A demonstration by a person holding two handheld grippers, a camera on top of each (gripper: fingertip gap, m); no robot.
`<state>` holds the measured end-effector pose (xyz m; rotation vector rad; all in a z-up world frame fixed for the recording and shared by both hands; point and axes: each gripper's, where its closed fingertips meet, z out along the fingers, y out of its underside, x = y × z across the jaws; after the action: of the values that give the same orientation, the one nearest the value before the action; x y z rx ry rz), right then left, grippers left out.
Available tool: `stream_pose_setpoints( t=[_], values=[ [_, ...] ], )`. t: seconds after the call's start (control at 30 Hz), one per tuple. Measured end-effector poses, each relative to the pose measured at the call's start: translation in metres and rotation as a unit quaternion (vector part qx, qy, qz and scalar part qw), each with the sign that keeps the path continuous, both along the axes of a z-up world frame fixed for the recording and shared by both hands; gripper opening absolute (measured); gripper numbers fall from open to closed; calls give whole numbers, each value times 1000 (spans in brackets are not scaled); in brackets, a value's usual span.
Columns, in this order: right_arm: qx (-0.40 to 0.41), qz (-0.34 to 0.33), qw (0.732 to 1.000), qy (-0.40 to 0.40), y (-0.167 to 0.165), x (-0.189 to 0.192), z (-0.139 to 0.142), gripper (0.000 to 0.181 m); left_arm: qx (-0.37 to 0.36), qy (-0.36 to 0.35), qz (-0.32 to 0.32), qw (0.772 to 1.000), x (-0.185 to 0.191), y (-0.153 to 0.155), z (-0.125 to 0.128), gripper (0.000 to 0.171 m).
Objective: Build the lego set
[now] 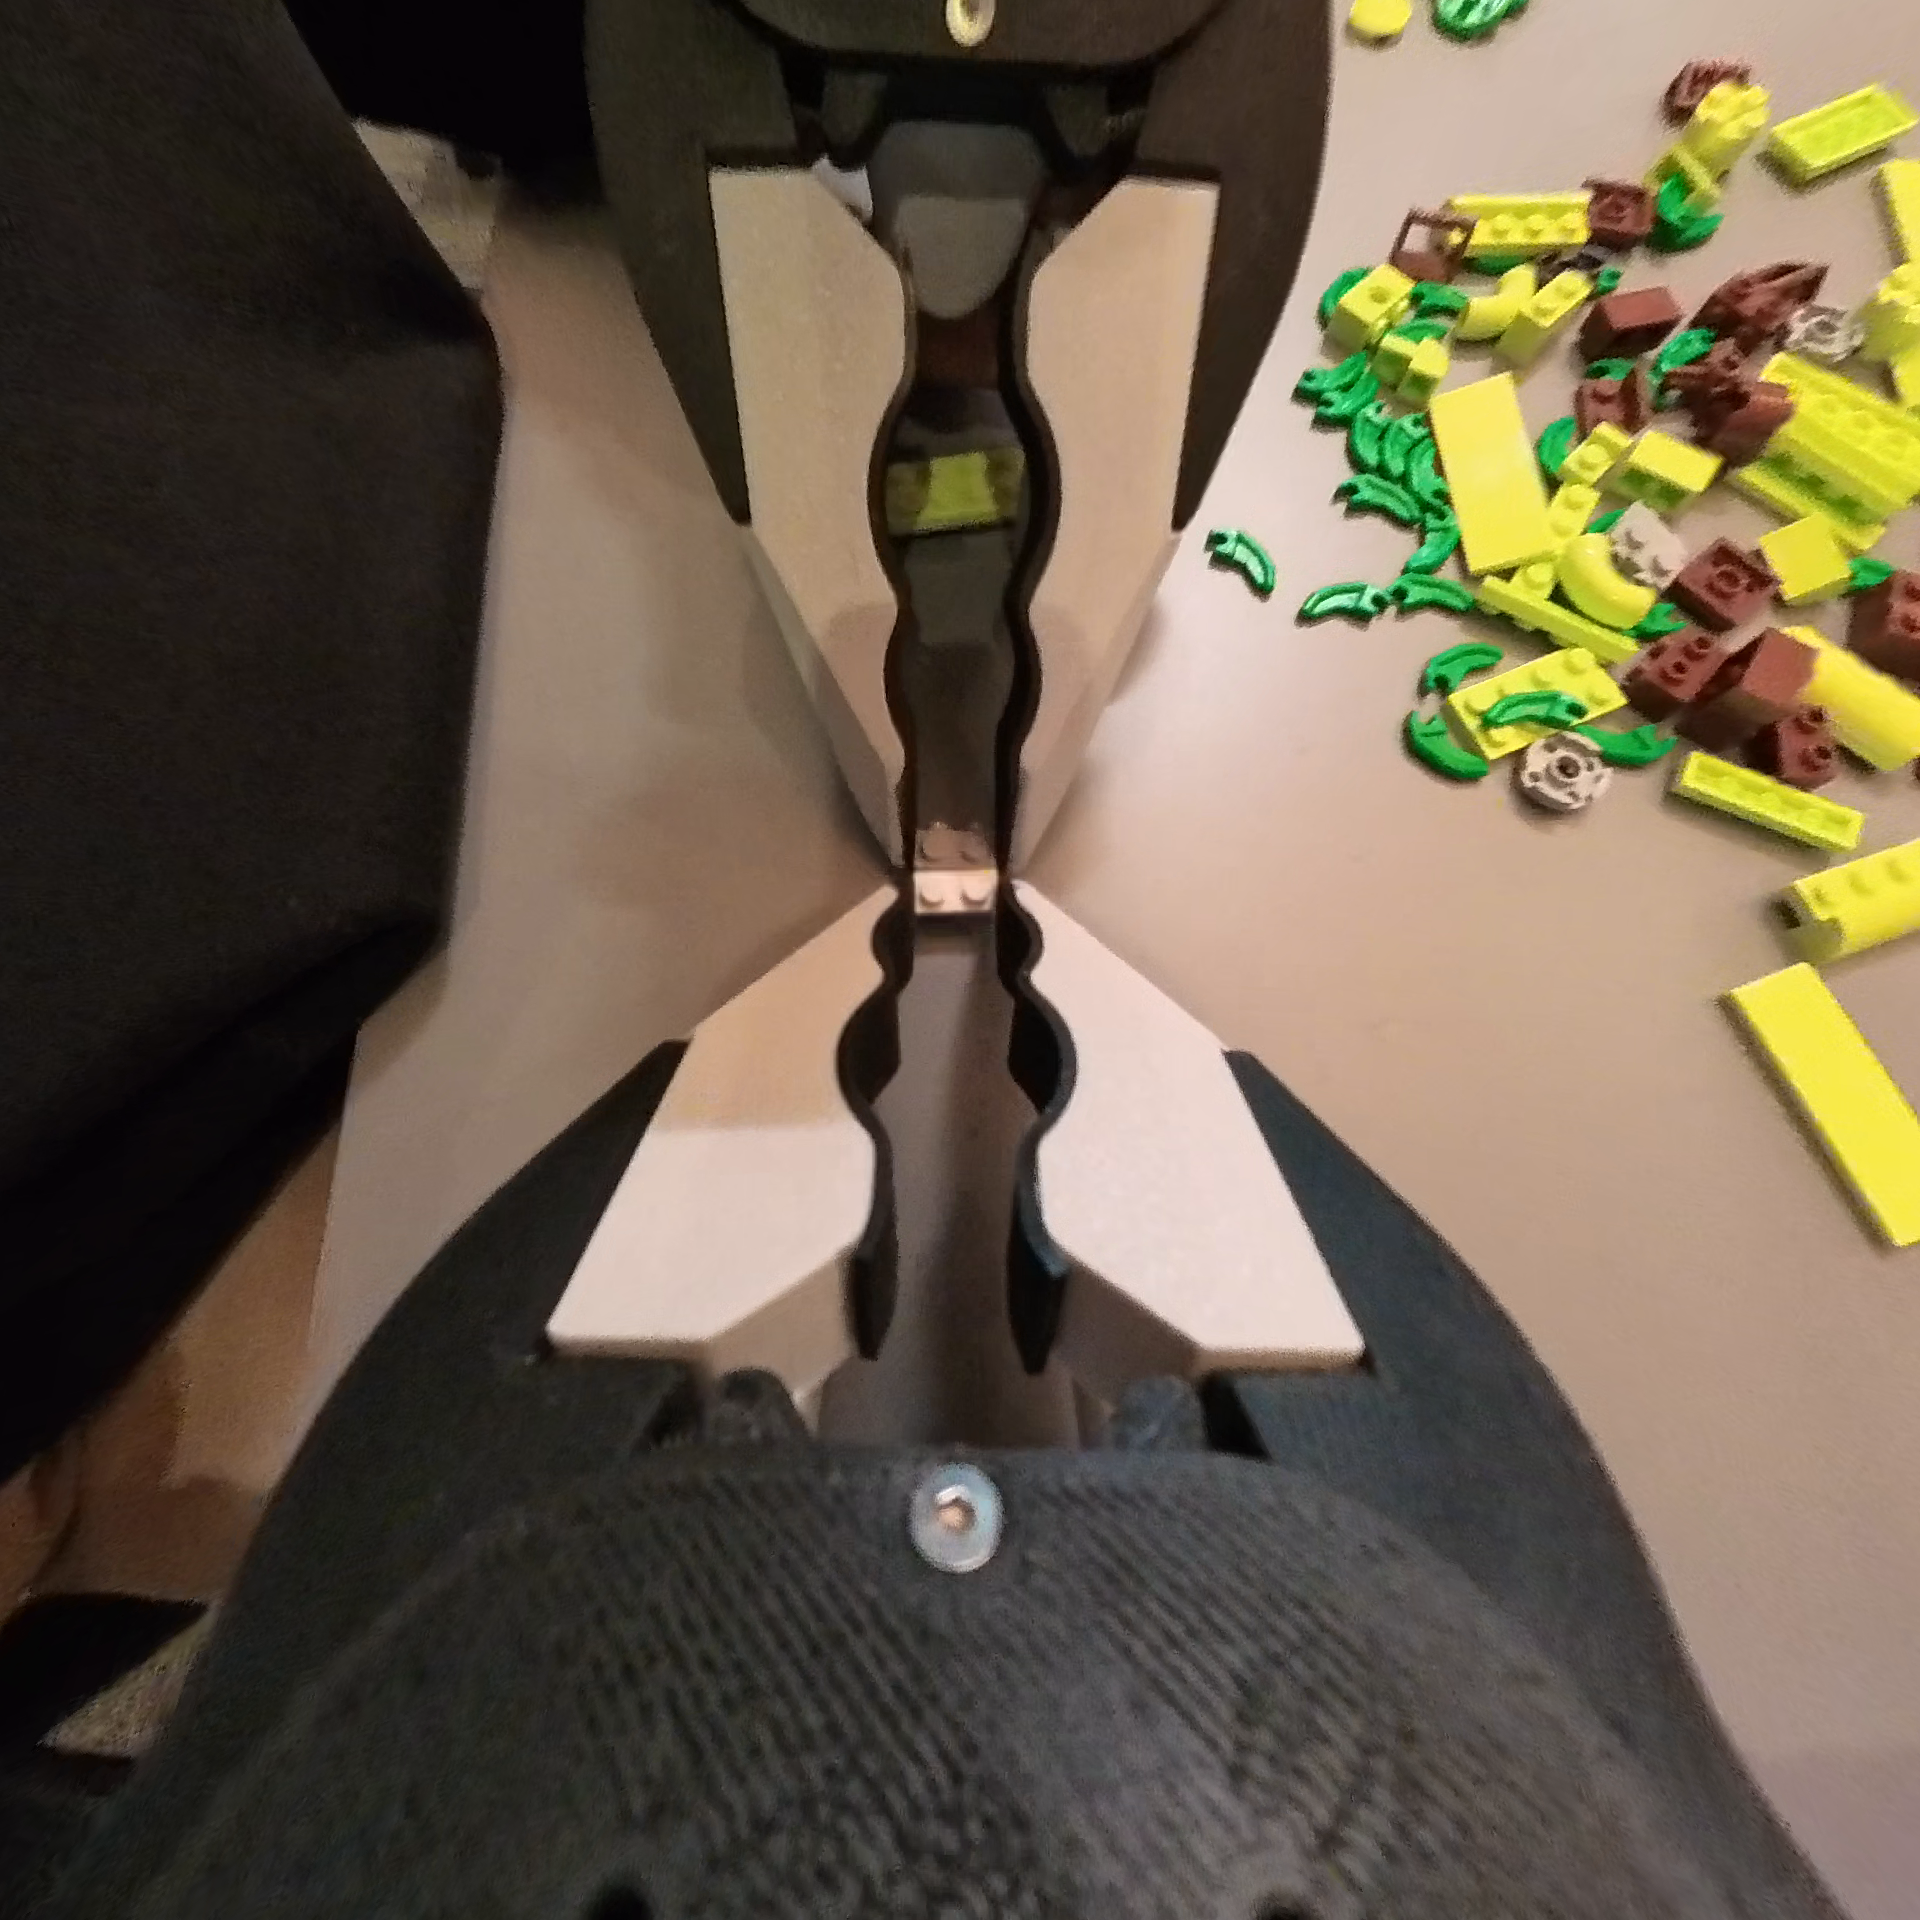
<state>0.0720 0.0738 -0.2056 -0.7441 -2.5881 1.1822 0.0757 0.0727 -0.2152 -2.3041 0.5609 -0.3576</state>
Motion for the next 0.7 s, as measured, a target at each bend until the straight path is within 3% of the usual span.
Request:
stream_pose_setpoints(
  t=[0.43, 0.7],
  values=[
    [59, -16, 996, -67, -1, 0, -4, 13, 2, 4, 0, 1000, 0, 0, 0, 16],
    [116, 7, 987, -113, -1, 0, -5, 13, 3, 5, 2, 1000, 0, 0, 0, 15]
  ],
)
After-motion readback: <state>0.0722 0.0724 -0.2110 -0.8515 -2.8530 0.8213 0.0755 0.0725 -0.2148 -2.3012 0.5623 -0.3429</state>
